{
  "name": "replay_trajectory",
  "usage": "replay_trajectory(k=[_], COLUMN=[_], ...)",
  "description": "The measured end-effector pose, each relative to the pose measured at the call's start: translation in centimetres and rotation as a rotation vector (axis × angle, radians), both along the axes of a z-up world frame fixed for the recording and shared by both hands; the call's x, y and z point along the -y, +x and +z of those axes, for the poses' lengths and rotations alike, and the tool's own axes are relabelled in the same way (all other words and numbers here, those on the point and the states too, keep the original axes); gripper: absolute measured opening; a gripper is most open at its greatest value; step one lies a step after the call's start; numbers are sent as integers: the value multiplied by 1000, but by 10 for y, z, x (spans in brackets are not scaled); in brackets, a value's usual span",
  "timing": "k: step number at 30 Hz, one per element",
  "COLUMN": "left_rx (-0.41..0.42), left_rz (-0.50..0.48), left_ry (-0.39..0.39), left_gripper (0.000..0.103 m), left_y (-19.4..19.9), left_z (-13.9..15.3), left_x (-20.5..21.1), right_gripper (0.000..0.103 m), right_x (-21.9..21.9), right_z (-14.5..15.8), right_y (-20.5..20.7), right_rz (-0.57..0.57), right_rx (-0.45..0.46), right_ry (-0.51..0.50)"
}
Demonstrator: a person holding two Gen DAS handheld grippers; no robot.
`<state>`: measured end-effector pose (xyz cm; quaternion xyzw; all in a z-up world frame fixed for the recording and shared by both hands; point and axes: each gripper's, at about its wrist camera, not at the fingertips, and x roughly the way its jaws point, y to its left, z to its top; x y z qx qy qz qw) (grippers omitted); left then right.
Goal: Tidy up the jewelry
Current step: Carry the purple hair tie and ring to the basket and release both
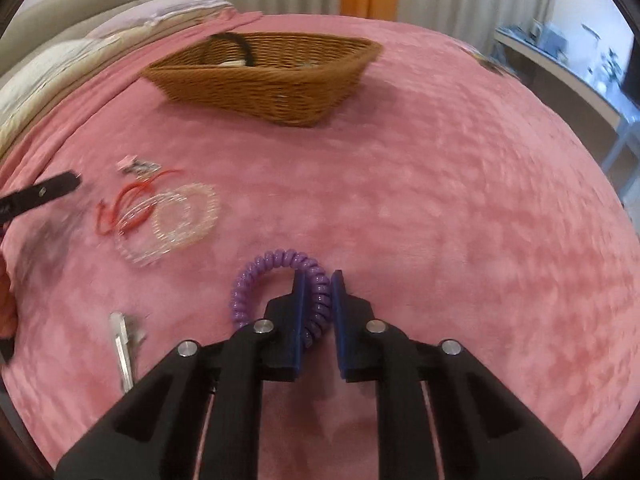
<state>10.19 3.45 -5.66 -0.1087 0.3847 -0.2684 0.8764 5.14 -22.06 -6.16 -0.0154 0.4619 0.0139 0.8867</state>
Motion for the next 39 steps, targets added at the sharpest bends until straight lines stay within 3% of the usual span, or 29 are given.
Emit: replay_trajectory(k=[5,11,16,22,24,30,35,39], left_rx=[33,147,273,402,428,410,348,278], left_rz=[-3,26,38,-46,-73,-108,-58,-33], left_ry=[1,50,49,50,56,-3,26,35], left_gripper=[4,4,4,4,4,4,4,4], left_y=[-4,-20,-33,-16,-5,60,117,151], left_z=[3,24,79,157,166,165,132,102], left_x=[0,5,6,25,33,52,69,80], right_gripper=[9,9,9,9,9,9,9,9], right_x=[5,5,8,8,6,1,6,7], right_z=[17,75,128,166,173,164,130,94], right_y=[-10,-14,-5,44,61,122,171,203], right_rz=[-8,-8,-23,-38,-39,-75,-114,-104], right_rx=[41,171,367,472,501,505,448,345], right_ry=[61,100,149,206,208,217,222,252])
